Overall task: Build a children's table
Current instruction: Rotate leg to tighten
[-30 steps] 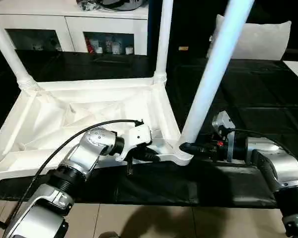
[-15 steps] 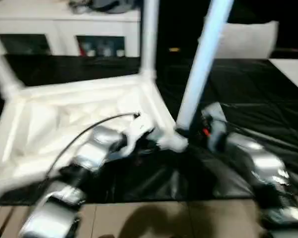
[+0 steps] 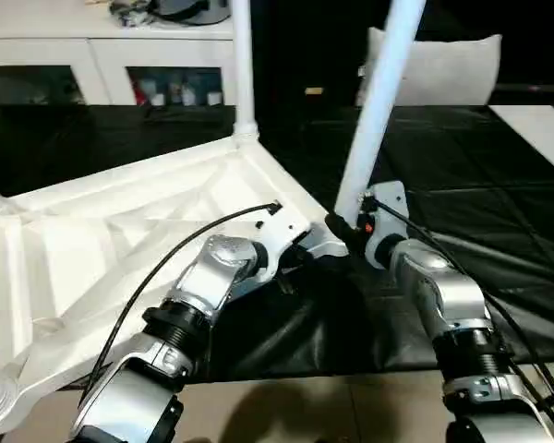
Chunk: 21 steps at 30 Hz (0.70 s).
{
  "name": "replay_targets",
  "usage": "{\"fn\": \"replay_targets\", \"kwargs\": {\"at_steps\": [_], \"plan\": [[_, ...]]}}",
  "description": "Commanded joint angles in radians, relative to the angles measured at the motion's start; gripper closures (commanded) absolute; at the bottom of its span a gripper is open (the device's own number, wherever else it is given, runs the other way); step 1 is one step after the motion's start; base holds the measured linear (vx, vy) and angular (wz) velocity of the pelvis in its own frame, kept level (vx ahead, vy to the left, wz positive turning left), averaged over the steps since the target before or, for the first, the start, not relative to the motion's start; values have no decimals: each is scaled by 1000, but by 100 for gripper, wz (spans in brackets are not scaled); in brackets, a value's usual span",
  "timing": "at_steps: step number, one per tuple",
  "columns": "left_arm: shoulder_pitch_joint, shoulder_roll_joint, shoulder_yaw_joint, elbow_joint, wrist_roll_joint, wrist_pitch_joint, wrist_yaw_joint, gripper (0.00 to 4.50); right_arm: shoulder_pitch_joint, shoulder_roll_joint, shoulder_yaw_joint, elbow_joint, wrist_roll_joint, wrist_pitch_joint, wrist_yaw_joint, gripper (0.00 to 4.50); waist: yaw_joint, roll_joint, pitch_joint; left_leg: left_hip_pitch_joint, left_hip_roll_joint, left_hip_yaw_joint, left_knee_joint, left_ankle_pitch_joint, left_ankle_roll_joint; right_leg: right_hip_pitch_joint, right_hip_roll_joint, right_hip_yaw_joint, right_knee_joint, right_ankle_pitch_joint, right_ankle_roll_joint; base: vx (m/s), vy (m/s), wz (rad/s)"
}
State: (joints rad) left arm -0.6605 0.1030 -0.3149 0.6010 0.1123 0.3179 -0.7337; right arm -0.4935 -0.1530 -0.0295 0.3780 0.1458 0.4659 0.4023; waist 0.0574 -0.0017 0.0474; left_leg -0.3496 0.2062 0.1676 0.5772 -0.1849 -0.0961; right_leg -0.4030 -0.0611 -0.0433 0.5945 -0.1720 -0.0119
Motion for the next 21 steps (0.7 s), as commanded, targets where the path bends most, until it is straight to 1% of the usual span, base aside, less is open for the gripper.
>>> {"fn": "replay_targets", "kwargs": {"at_steps": [1,3,4,5,7,8,10,11,13,14,16,17,18,19,20,21], "plan": [[13,1,-26,-4,-3,-39,-30,450,16,-7,28,19,9,3,49,140,6,-10,-58,-5,8,2,-65,-205,33,49,-61,34,-83,-311,-142,0,0,0],[20,26,-36,-11,-4,-60,-75,450,17,-50,29,17,13,-8,110,132,11,-9,-60,-6,8,3,-63,-189,38,52,-63,34,-81,-293,-149,0,0,0],[27,48,-45,-17,-3,-80,-116,450,18,-87,33,16,17,-19,164,118,12,-8,-61,-7,9,3,-63,-174,42,54,-63,34,-78,-266,-157,0,0,0],[29,59,-49,-20,-2,-86,-135,450,19,-105,35,14,21,-25,193,104,13,-8,-62,-8,11,4,-61,-158,46,56,-63,34,-74,-230,-168,0,0,0],[33,78,-57,-24,-2,-104,-168,450,20,-136,38,12,25,-39,238,86,14,-8,-62,-8,10,6,-60,-145,52,56,-62,34,-71,-200,-185,0,0,0],[36,94,-64,-29,-3,-111,-195,450,21,-164,41,11,25,-53,276,73,16,-9,-64,-9,10,5,-58,-141,56,58,-63,33,-69,-190,-191,0,0,0],[42,126,-79,-36,-6,-136,-251,450,25,-217,44,-2,34,-81,355,55,18,-9,-62,-8,12,6,-58,-143,62,57,-62,33,-69,-186,-196,0,0,0],[44,133,-82,-37,-7,-143,-263,450,27,-227,44,-7,39,-86,376,51,23,-7,-63,-4,14,6,-58,-149,64,56,-64,33,-69,-193,-199,0,0,0],[47,152,-90,-40,-10,-162,-294,450,39,-253,45,-32,67,-87,453,51,29,-7,-62,-3,16,7,-59,-148,64,55,-63,34,-68,-188,-201,0,0,0],[50,163,-95,-42,-11,-183,-314,450,49,-271,51,-51,83,-82,500,51,34,-8,-63,-1,16,6,-59,-154,66,56,-62,33,-67,-185,-202,0,0,0],[63,197,-111,-56,-14,-237,-385,450,75,-320,76,-89,112,-84,617,51,39,-9,-60,-3,18,6,-61,-161,72,58,-64,34,-67,-186,-199,0,0,0],[71,207,-116,-70,-25,-246,-425,450,79,-330,79,-91,122,-76,642,77,40,-9,-61,-3,19,6,-61,-163,70,58,-65,33,-66,-194,-198,0,0,0],[71,207,-116,-70,-25,-246,-425,450,79,-330,79,-91,122,-76,642,77,39,-9,-60,-5,18,6,-61,-165,69,58,-64,32,-66,-202,-198,0,0,0],[78,216,-120,-88,-42,-240,-462,450,81,-338,83,-91,129,-71,665,85,39,-9,-59,-4,17,7,-61,-172,64,56,-65,31,-69,-229,-196,0,0,0],[78,216,-120,-88,-42,-240,-462,450,81,-338,83,-91,129,-71,665,88,39,-9,-60,-3,18,7,-61,-173,62,56,-65,31,-69,-240,-194,0,0,0],[77,218,-121,-91,-45,-240,-471,450,83,-341,86,-91,135,-69,681,97,39,-9,-58,-3,18,8,-61,-179,59,52,-64,31,-73,-264,-189,0,0,0]]}}
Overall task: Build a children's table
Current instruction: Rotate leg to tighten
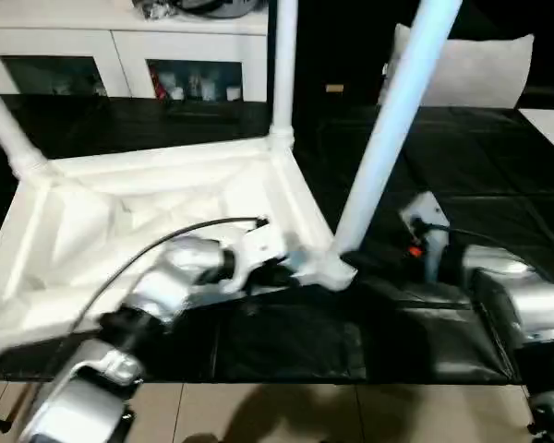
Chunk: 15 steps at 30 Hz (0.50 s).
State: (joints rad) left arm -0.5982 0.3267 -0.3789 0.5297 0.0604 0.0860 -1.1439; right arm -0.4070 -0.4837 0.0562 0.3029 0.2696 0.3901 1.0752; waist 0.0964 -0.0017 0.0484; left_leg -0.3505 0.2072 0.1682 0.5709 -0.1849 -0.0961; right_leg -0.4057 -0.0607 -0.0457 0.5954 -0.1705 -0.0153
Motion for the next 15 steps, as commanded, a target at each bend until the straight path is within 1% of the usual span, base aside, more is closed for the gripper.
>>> {"fn": "replay_targets", "kwargs": {"at_steps": [1,2,4,5,6,8,10,12,15], "plan": [[13,-1,-60,-22,3,-7,-73,450,1,-14,4,-21,20,12,28,97,3,-9,-60,0,17,7,-55,-179,55,55,-66,34,-75,-278,-182,0,0,0],[9,5,-64,-21,4,-9,-83,450,6,-17,10,-29,30,20,47,122,5,-8,-61,1,18,6,-55,-176,55,54,-65,35,-73,-270,-183,0,0,0],[7,12,-68,-22,5,-10,-94,450,14,-19,17,-42,41,35,64,128,8,-7,-62,0,20,6,-55,-165,55,55,-64,35,-69,-239,-190,0,0,0],[7,15,-67,-23,0,-12,-105,450,21,-22,22,-54,51,45,78,131,10,-12,-62,0,20,7,-54,-162,57,56,-64,34,-68,-228,-192,0,0,0],[7,15,-67,-23,-1,-12,-106,450,22,-22,22,-57,53,46,80,131,12,-10,-62,1,20,6,-54,-159,57,56,-65,34,-66,-224,-194,0,0,0],[13,16,-61,-34,-14,-7,-125,450,31,-21,28,-65,60,48,98,169,18,-10,-63,0,19,8,-53,-153,56,55,-65,35,-66,-218,-195,0,0,0],[14,16,-59,-36,-16,-5,-128,450,32,-20,29,-64,60,48,100,175,18,-10,-63,-1,19,7,-53,-152,55,55,-65,34,-65,-219,-194,0,0,0],[14,16,-59,-37,-16,-3,-131,450,33,-19,30,-63,66,62,109,204,18,-11,-63,-2,18,6,-53,-149,53,57,-65,34,-64,-220,-191,0,0,0],[14,16,-59,-36,-17,5,-131,450,38,-18,34,-74,72,72,110,223,19,-12,-63,-2,17,7,-52,-145,52,57,-66,34,-66,-228,-186,0,0,0]]}}
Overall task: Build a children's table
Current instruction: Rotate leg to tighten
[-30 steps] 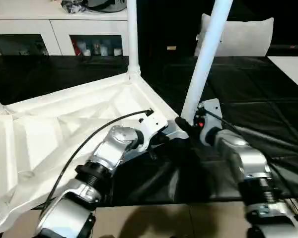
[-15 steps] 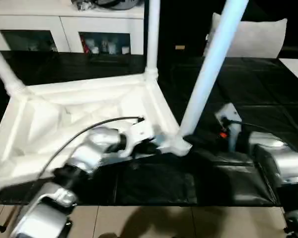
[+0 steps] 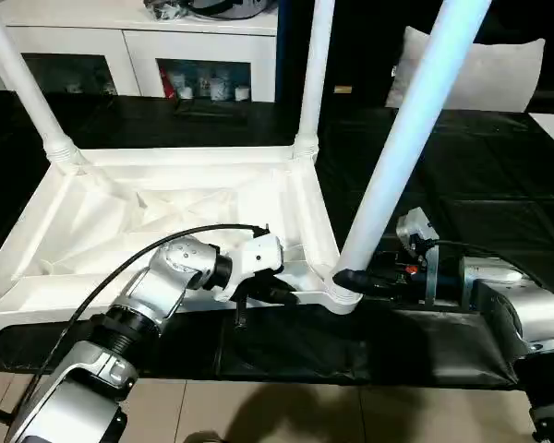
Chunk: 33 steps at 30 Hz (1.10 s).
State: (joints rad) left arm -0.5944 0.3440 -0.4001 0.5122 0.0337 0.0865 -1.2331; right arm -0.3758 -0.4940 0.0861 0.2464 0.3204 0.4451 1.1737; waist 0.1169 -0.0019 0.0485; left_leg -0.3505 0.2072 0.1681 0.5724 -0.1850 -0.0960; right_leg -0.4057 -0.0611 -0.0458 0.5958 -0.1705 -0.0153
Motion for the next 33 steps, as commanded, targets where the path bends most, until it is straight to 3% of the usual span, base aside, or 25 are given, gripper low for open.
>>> {"fn": "replay_targets", "kwargs": {"at_steps": [1,2,6,9,10,12,14,15,17,19,21,22,25,27,33], "plan": [[11,-1,-38,-19,8,9,-42,450,9,-8,6,-23,25,22,10,231,-2,-11,-64,-1,18,6,-54,-143,52,57,-65,34,-65,-229,-185,0,0,0],[11,-2,-38,-20,6,12,-43,450,11,-6,6,-26,30,29,10,236,-3,-15,-64,-2,18,7,-54,-138,52,57,-65,34,-65,-225,-183,0,0,0],[21,-13,-22,-45,-19,51,-36,450,21,27,-3,-59,53,73,-30,239,-3,-14,-63,-3,18,6,-55,-128,52,57,-65,35,-63,-218,-183,0,0,0],[27,-41,-1,-60,-30,114,17,450,7,101,-9,-50,8,88,-177,239,-9,-10,-61,-2,16,6,-57,-144,41,54,-65,34,-68,-263,-174,0,0,0],[17,-89,27,-37,-14,163,132,450,-24,175,-34,-9,-31,94,-333,239,-16,-12,-57,-4,13,6,-59,-163,27,52,-65,33,-73,-307,-161,0,0,0],[10,-113,42,-23,-6,185,191,450,-40,210,-54,12,-41,104,-407,241,-26,-12,-57,0,10,2,-61,-192,2,48,-66,30,-80,-395,-136,0,0,0],[3,-145,61,-8,-2,212,259,450,-61,254,-81,40,-54,128,-509,241,-40,-12,-53,0,9,-1,-63,-222,-1,46,-65,30,-91,-469,-104,0,0,0],[-14,-210,96,27,13,245,406,450,-80,312,-74,68,-109,127,-640,241,-44,-10,-55,-1,10,-2,-63,-222,-5,46,-64,30,-88,-459,-105,0,0,0],[-21,-239,111,43,20,261,475,450,-84,336,-66,73,-131,117,-686,241,-58,-15,-55,-1,5,-2,-61,-228,-9,45,-61,29,-90,-449,-105,0,0,0],[-21,-263,113,54,33,267,521,450,-89,359,-62,91,-158,100,-744,241,-57,-16,-57,-4,5,0,-59,-214,9,45,-62,34,-92,-430,-100,0,0,0],[-23,-283,115,58,48,270,548,450,-88,379,-53,99,-183,69,-767,241,-57,-16,-57,-5,3,2,-58,-207,20,45,-62,33,-95,-429,-96,0,0,0],[-23,-283,113,56,51,271,546,450,-88,384,-55,99,-180,64,-765,192,-56,-15,-57,-4,3,2,-58,-206,25,45,-63,33,-96,-437,-91,0,0,0],[-20,-281,111,44,54,271,533,450,-85,392,-57,88,-172,62,-761,178,-57,-12,-57,-6,5,1,-61,-207,31,45,-60,33,-94,-421,-90,0,0,0],[-17,-275,105,42,57,263,528,450,-83,389,-61,83,-168,63,-755,146,-58,-9,-56,-5,5,1,-62,-214,29,45,-60,33,-94,-413,-96,0,0,0],[6,-219,73,23,53,208,440,450,-60,302,-48,33,-137,55,-606,94,-54,-9,-58,-6,7,0,-62,-214,36,49,-61,34,-92,-382,-103,0,0,0]]}}
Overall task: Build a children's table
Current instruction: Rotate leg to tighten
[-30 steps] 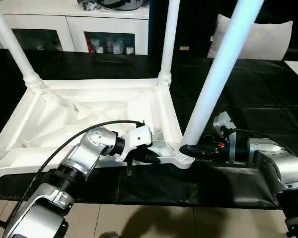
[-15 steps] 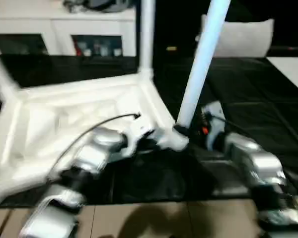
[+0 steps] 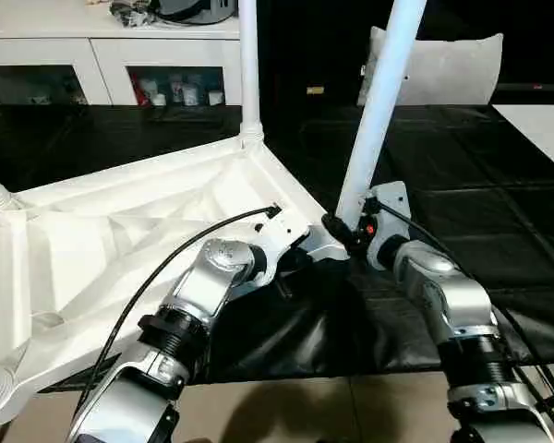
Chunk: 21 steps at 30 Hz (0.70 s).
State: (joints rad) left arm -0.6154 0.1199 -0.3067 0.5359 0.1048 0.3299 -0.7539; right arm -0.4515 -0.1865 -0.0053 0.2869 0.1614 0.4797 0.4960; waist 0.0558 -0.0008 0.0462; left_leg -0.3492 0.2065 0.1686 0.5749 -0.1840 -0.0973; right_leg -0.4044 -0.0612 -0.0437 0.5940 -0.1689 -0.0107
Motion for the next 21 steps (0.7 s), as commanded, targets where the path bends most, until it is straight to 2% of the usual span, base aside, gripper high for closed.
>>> {"fn": "replay_targets", "kwargs": {"at_steps": [1,5,6,7,10,13,17,18,19,21], "plan": [[31,18,-21,-7,-24,-43,-63,450,17,-33,42,-12,27,18,106,82,9,-12,-57,-8,9,1,-63,-207,42,49,-62,33,-88,-361,-115,0,0,0],[34,41,-28,-11,-22,-58,-98,450,20,-82,46,-21,35,13,173,50,11,-12,-58,-9,8,4,-59,-172,54,52,-60,33,-80,-299,-147,0,0,0],[36,62,-36,-16,-24,-71,-138,450,25,-135,54,-28,34,-8,239,45,11,-16,-59,-9,9,5,-59,-170,55,53,-60,33,-79,-295,-149,0,0,0],[37,70,-39,-19,-26,-74,-154,450,27,-154,55,-31,35,-16,264,25,13,-15,-59,-7,10,5,-59,-171,58,53,-60,33,-79,-292,-153,0,0,0],[40,103,-57,-25,-30,-104,-219,450,38,-218,57,-52,58,-28,363,25,16,-15,-60,-10,11,6,-56,-152,67,56,-61,34,-73,-247,-172,0,0,0],[52,153,-82,-44,-40,-154,-334,450,56,-294,66,-67,78,-56,485,25,23,-15,-59,-9,13,5,-56,-158,79,57,-64,34,-74,-259,-171,0,0,0],[64,195,-94,-70,-66,-177,-440,450,69,-339,59,-80,116,-64,570,25,33,-14,-57,-4,16,7,-58,-172,71,51,-63,33,-76,-300,-170,0,0,0],[64,200,-94,-71,-69,-177,-450,450,70,-344,58,-78,120,-64,581,25,35,-14,-58,-4,16,6,-58,-170,69,52,-64,33,-75,-297,-172,0,0,0],[62,207,-98,-70,-69,-176,-463,450,72,-351,58,-79,128,-59,598,25,38,-9,-59,0,19,7,-58,-172,68,47,-62,33,-73,-281,-180,0,0,0],[59,224,-109,-72,-71,-175,-493,450,76,-359,59,-80,141,-48,627,25,41,-11,-59,-1,20,6,-58,-172,66,51,-62,33,-69,-257,-189,0,0,0]]}}
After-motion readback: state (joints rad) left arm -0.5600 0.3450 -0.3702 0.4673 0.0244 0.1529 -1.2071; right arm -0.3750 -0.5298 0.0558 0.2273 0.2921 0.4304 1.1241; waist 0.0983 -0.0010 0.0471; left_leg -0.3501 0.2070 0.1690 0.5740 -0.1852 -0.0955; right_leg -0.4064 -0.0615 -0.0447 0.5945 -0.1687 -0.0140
